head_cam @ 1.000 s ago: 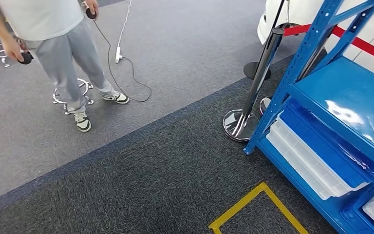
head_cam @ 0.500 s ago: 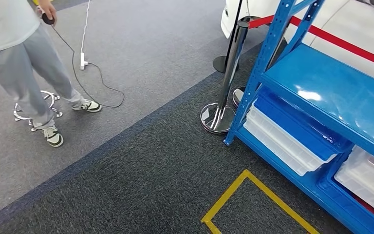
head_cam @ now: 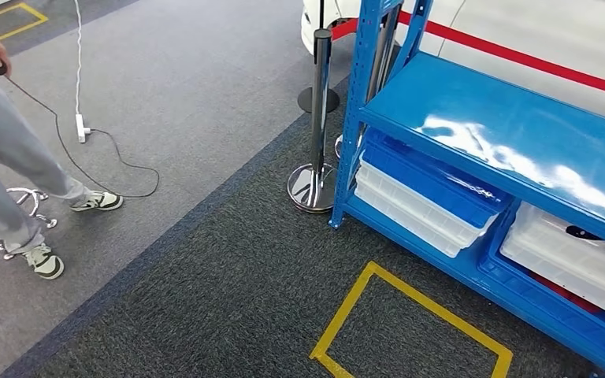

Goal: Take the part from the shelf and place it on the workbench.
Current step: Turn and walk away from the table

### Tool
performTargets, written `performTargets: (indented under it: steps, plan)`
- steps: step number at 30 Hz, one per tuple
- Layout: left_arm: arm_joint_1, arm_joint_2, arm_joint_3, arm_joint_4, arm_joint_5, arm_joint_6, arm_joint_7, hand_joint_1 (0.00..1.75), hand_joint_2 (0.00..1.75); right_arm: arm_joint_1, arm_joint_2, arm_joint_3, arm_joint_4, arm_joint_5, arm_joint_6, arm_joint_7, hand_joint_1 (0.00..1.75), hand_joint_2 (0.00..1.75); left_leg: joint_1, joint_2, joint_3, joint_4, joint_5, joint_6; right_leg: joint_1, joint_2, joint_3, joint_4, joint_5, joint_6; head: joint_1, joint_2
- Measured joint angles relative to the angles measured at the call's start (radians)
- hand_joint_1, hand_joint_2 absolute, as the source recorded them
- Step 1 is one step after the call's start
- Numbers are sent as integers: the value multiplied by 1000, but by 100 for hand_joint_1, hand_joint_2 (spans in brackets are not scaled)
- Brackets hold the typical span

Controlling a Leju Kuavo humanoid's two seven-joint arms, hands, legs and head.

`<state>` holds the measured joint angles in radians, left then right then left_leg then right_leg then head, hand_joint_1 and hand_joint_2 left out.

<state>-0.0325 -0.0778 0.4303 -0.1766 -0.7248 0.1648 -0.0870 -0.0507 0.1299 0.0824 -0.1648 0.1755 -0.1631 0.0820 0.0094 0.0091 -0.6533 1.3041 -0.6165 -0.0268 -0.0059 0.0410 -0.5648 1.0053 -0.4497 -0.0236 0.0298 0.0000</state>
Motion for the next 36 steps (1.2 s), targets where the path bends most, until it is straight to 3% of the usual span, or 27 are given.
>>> performTargets:
  steps: [1,2,4,6,8,10,12,14,15,16,17,19,21,23,24,26,28,29,30,31,32,34,36]
  plan:
    - [1,0,0,0,0,0,0,0,0,0,0,0,0,0,-1,0,0,175,0,-3,8,-30,32,2,0,15,2,1,0,1,0,0]
    - [1,0,0,0,0,0,0,0,0,0,1,0,0,0,-1,0,0,175,0,-12,32,-93,75,5,0,29,3,3,-1,2,0,0]
    - [2,0,0,0,-1,1,-1,0,0,-1,3,0,0,0,-1,0,0,175,1,-53,85,-230,137,13,1,53,2,9,-4,8,0,0]
    - [-1,1,0,0,-2,1,-1,0,0,-1,5,0,0,0,-1,0,0,175,-1,-76,105,-285,147,21,0,73,-5,13,-6,20,0,0]
    - [-5,0,0,0,-4,0,1,0,0,1,5,0,0,-1,0,0,0,175,0,-57,109,-292,150,31,-2,87,-9,12,-4,33,0,0]
    - [-7,-2,1,0,-8,-1,3,0,0,2,4,0,0,-2,2,0,0,175,5,-33,113,-303,159,45,-1,54,-24,42,-26,43,3,0]
    - [-4,-2,1,0,-11,-1,5,0,0,0,2,0,0,-3,2,0,0,175,5,-10,112,-307,162,52,0,-5,-75,147,-88,51,9,0]
    - [-2,-2,1,0,-14,-1,7,0,0,-1,1,0,0,-5,1,0,0,175,3,17,111,-307,161,54,-2,-28,-135,267,-136,59,10,0]
    - [-1,-2,1,0,-16,-1,8,0,0,0,0,0,0,-6,0,0,0,175,3,31,112,-307,159,53,-4,-31,-145,287,-133,61,10,0]
    - [-1,-2,1,0,-18,-1,9,0,0,1,0,-1,0,-7,-1,0,0,175,3,43,114,-306,157,51,-5,-35,-133,264,-111,63,11,0]
    - [-2,-3,1,0,-19,-1,9,0,0,2,-1,-1,0,-8,-3,0,0,175,3,55,117,-306,155,49,-6,-43,-104,209,-78,63,11,0]
    - [-2,-4,1,0,-19,-1,9,0,0,2,-2,-1,0,-8,-5,0,0,175,-1,75,124,-305,147,40,-4,-81,-33,70,-23,54,10,0]
    - [-4,-5,2,0,-20,0,9,0,0,1,-2,-1,0,-8,-6,0,0,175,-5,91,130,-305,140,27,1,-99,-4,9,-11,40,10,0]
    - [-8,-5,3,0,-20,0,9,0,0,1,-2,-1,0,-8,-7,0,0,175,-5,105,137,-306,134,14,2,-79,-4,9,-10,26,9,0]
    - [-10,-4,4,0,-21,0,9,0,0,1,-2,-1,0,-8,-8,0,0,175,-3,99,139,-300,127,8,-1,-69,-3,6,-8,19,10,0]
    - [-10,-4,4,-1,-21,0,9,0,0,0,-1,-2,0,-8,-9,0,0,175,1,56,120,-242,85,-2,-6,-50,1,0,-3,6,6,0]
    - [-7,-5,5,-1,-21,0,9,0,0,-1,0,-2,0,-8,-10,0,0,175,3,12,60,-108,15,-6,-4,-29,0,0,-3,-1,1,0]
    - [-5,-5,5,-1,-21,0,9,0,0,-1,1,-2,0,-8,-11,0,0,175,3,4,29,-43,-9,-7,-3,-16,0,1,-3,-3,0,0]
    - [-3,-4,5,-1,-21,0,9,0,0,0,1,-2,0,-8,-11,0,0,175,3,1,10,-10,-12,-6,-1,-2,1,2,-3,-3,0,0]
    - [-2,-4,5,-1,-21,0,9,0,0,0,1,-2,0,-8,-10,0,0,175,3,-1,11,-19,8,-3,1,13,2,2,-4,-3,0,0]
    - [-1,-4,6,-1,-21,0,9,0,0,0,1,-2,0,-7,-9,0,0,175,2,-6,29,-68,46,2,3,27,4,3,-4,-3,0,0]
    - [0,-4,6,-1,-20,0,9,0,0,0,3,-2,0,-5,-7,0,0,175,2,-46,86,-211,122,16,5,53,6,6,-6,0,0,0]
    - [0,-3,7,-1,-20,0,10,0,0,-1,5,-2,0,-2,-7,0,0,175,0,-78,116,-289,145,25,4,76,2,9,-6,9,1,0]
